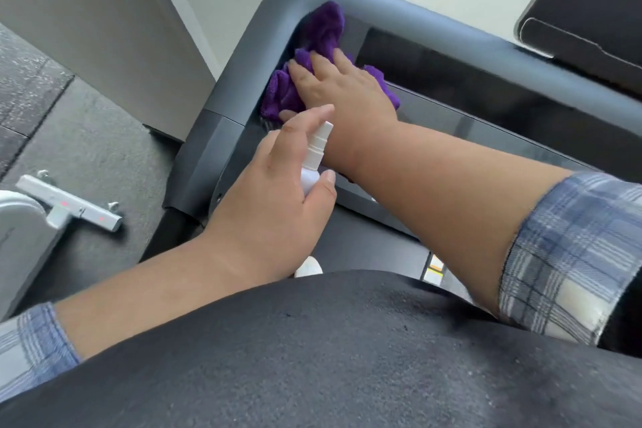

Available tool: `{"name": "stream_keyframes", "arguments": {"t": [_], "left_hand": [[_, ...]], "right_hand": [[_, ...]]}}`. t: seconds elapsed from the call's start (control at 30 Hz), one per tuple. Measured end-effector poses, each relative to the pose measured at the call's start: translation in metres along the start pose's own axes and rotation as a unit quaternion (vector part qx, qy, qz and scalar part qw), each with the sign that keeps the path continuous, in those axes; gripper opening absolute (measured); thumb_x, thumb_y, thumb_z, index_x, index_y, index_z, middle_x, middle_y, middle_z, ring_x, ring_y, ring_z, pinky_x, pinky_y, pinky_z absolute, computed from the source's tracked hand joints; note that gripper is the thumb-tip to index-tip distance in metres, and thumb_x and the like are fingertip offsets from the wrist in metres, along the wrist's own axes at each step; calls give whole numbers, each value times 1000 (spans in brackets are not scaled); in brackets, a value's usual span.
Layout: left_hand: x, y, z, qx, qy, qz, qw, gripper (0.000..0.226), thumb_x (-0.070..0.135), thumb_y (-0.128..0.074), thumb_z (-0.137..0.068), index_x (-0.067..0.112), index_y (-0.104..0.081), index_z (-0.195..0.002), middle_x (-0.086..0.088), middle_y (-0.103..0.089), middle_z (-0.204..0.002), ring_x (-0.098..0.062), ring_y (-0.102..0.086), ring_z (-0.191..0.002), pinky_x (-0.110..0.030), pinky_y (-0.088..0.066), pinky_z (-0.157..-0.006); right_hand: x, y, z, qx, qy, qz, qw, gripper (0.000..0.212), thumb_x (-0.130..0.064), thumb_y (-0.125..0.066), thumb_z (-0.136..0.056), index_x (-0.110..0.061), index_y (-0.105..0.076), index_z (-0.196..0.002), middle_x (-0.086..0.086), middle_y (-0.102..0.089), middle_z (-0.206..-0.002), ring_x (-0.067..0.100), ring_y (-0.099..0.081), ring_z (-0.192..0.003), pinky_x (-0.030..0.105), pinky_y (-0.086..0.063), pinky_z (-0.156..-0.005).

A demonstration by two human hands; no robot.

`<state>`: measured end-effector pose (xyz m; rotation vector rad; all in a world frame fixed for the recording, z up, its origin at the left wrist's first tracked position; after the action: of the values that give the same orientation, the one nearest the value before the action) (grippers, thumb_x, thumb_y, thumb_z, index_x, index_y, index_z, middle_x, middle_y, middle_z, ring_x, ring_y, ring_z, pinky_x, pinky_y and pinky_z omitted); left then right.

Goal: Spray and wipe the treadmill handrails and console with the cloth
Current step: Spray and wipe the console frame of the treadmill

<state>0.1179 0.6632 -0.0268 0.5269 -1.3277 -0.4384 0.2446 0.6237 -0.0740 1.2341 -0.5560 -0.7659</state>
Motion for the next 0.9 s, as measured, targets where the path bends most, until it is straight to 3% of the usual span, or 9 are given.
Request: {"name": "stream_keyframes", "arguments": {"t": [0.13, 0.27, 0.37, 0.43, 0.57, 0.67, 0.8, 0.9], "left_hand": [[34, -22, -9, -24, -36, -1, 999, 63, 27, -57, -91, 49, -26, -141, 11, -44, -126, 0, -49, -110, -28, -43, -93], [67, -54, -14, -56, -71, -12, 996, 62, 27, -57, -91, 51, -27, -140, 13, -45, -129, 9, -46, -108, 0, -33, -85], [87, -84, -17, -75, -89, -18, 993, 61, 29, -55, -91, 50, -27, -141, 17, -39, -136, 28, -33, -110, 8, -22, -85], [100, -104, -18, -83, -91, -21, 992, 59, 29, -55, -92, 48, -29, -141, 17, -39, -141, 27, -32, -112, 7, -21, -86], [128, -141, -17, -97, -85, -36, 991, 59, 31, -57, -93, 51, -28, -140, 11, -43, -137, 26, -38, -99, 6, -28, -80], [151, -169, -17, -107, -88, -50, 989, 61, 31, -57, -92, 51, -26, -141, 11, -41, -137, 16, -41, -93, -6, -32, -78], [184, -210, -13, -124, -103, -75, 984, 62, 30, -57, -92, 50, -26, -142, 9, -39, -143, 12, -33, -96, -18, -29, -87], [205, -240, -6, -140, -125, -90, 978, 60, 30, -57, -93, 50, -27, -141, 10, -39, -144, 14, -32, -102, -18, -29, -91]], "right_hand": [[28, 0, 28, 2, -2, -36, 999, 67, -52, -43, -93, -30, -28, -154, 2, -38, -150, 31, -28, -143, 45, -33, -108], [73, -6, 70, 42, -45, -45, 997, 50, -49, -42, -92, -33, -46, -139, -2, -48, -137, 28, -39, -133, 37, -38, -92], [107, -21, 104, 30, -86, -45, 995, 60, -53, -27, -86, -30, -48, -138, 1, -49, -138, 31, -41, -132, 43, -44, -97], [132, -25, 131, 39, -111, -73, 990, 76, -56, -14, -76, -30, -49, -138, 3, -51, -137, 33, -42, -130, 46, -43, -100], [184, -34, 186, 42, -177, -95, 979, 81, -72, -27, -80, -30, -42, -147, 5, -42, -152, 33, -33, -140, 48, -36, -109], [212, -39, 216, 44, -207, -101, 972, 94, -77, -14, -70, -33, -40, -149, 4, -41, -153, 31, -31, -142, 48, -37, -108], [249, -45, 253, 53, -233, -107, 965, 92, -74, -13, -70, -34, -41, -148, 3, -41, -153, 31, -31, -143, 46, -38, -107], [278, -53, 280, 58, -250, -103, 961, 81, -73, -27, -77, -34, -43, -146, 0, -47, -145, 28, -36, -137, 45, -41, -101]]}}
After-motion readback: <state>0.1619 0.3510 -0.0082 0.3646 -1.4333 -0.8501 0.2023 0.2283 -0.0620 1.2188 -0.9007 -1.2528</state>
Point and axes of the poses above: each hand's wrist, its own z-axis away from the middle knuckle, its own y-axis out of the back of the hand, x = y × z, the point moved 8 cm from there along -z, towards the middle knuckle
